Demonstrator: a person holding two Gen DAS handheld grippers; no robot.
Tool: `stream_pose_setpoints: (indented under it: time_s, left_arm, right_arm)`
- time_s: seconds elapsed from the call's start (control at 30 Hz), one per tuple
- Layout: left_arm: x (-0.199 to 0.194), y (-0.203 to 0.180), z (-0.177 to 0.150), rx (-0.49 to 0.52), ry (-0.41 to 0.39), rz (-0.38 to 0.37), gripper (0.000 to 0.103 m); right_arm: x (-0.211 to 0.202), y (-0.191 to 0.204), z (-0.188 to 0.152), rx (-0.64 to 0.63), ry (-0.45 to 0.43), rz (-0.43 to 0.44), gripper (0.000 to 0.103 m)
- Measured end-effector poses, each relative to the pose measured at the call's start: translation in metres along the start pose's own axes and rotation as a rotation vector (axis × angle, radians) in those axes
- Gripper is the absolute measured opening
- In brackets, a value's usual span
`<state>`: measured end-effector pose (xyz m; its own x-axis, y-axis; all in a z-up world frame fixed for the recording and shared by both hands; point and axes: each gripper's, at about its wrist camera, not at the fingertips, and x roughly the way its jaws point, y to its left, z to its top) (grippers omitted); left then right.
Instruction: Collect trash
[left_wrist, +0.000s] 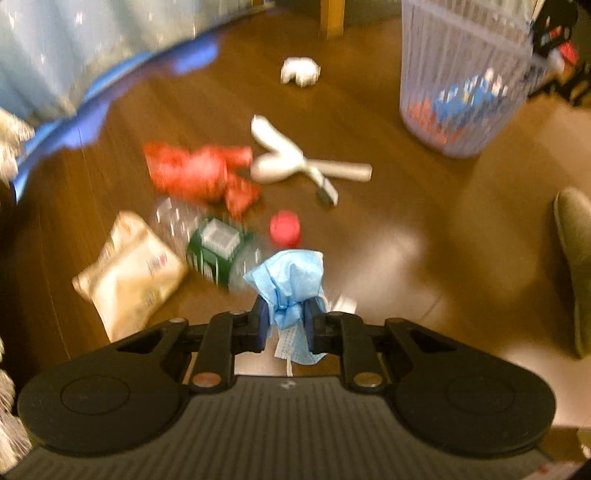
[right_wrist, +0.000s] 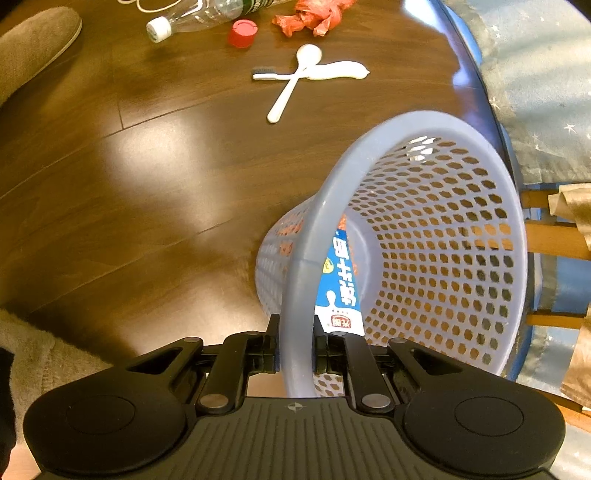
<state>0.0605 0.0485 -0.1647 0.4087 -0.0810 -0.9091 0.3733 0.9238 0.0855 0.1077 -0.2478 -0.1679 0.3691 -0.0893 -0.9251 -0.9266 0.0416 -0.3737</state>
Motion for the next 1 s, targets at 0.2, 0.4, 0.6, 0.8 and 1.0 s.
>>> stream_pose_setpoints:
  time_s: [0.2,0.4,0.6,0.8,1.0]
  left_arm:
    - [-0.039,-0.027,0.076,0.111,-0.163,-0.051,0.016]
    - [-0.059,-0.08,0.162,0.265,-0.34,-0.143,0.016]
    - [-0.048,-0.119,0.209,0.316,-0.42,-0.224,0.041]
    - [-0.046,-0.102,0.201,0.213,-0.421,-0.226,0.059]
    - [-0.049,-0.089,0.2,0.177,-0.417,-0.24,0.065]
  right_arm:
    - [-0.002,0.002,0.0,-0.012,-0.002,-0.005,0.009]
    - [-0.003,0.002,-0.002,-0.012,-0.009,-0.006,0.009]
    - [-0.005,0.003,-0.005,-0.011,-0.034,-0.016,0.01]
    - [-0.012,-0.001,-0.011,0.016,-0.068,-0.035,0.015]
    - [-0.02,-0.004,-0.012,0.022,-0.071,-0.053,0.027]
